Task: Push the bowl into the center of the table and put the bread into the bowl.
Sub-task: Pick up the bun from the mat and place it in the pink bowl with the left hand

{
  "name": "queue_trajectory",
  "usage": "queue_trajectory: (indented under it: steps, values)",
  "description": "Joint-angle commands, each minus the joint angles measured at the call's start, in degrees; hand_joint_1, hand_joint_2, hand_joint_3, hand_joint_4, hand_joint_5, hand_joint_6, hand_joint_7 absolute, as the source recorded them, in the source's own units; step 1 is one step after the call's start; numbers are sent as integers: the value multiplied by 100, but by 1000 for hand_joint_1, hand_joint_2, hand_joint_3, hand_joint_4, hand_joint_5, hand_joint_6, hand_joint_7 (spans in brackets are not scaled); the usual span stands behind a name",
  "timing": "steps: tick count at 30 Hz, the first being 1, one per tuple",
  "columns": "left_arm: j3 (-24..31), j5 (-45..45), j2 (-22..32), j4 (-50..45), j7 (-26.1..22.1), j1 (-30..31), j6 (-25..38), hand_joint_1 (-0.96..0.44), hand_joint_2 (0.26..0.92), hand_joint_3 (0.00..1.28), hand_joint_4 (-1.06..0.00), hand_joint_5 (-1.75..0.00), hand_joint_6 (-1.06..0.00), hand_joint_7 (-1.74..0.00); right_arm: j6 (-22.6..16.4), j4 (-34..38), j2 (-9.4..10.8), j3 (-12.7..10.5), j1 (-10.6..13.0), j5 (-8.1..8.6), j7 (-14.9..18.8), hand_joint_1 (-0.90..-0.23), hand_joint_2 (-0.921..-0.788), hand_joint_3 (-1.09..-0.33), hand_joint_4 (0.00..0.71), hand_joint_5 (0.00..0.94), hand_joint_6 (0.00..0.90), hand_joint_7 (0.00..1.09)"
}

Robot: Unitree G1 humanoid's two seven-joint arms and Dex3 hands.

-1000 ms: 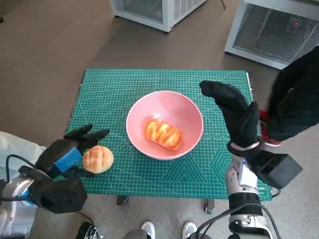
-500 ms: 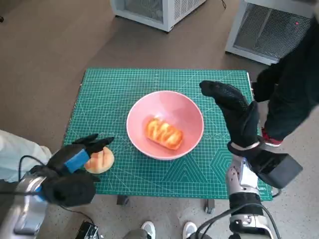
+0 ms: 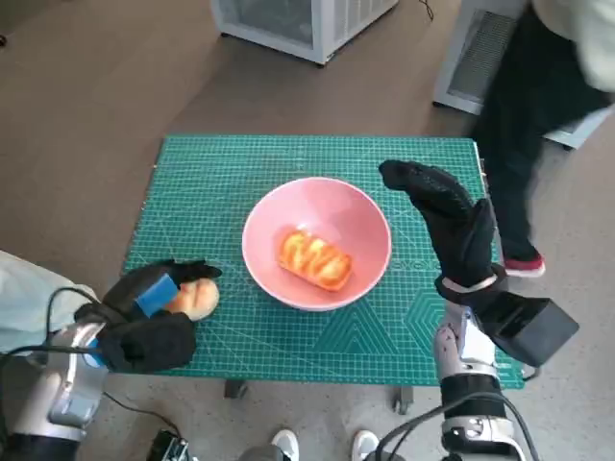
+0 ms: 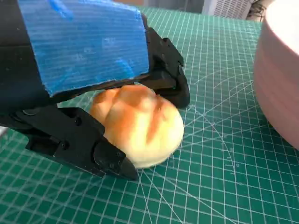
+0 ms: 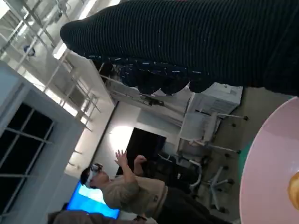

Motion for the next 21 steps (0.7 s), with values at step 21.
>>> queue_trajectory:
  steps: [21]
  values:
    - [1295,-1260,25,-1049,291,-329,-913,4,909,17,-821,-1023,-661,-1127,15,-114,-14,4,307,-74,-193,-741,-921,-860,180,0,-1,576]
